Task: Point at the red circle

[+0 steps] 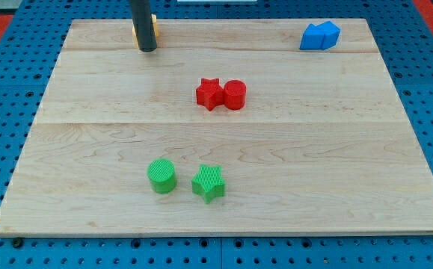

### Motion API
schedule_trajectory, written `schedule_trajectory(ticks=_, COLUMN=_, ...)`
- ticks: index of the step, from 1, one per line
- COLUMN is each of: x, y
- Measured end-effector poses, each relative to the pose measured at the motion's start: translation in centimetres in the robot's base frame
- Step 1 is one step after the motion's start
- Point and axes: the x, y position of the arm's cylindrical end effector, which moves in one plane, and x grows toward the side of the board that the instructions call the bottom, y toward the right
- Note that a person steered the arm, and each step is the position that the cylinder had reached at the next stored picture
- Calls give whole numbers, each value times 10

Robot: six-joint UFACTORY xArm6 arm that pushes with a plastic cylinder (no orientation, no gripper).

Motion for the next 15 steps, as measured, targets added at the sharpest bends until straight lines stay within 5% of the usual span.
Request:
schedule_trajectory(ticks=2, x=12, y=-2)
schedule_trajectory(ticks=5, x=88, y=-49)
schedule_trajectory(ticks=15, x=96, y=-41)
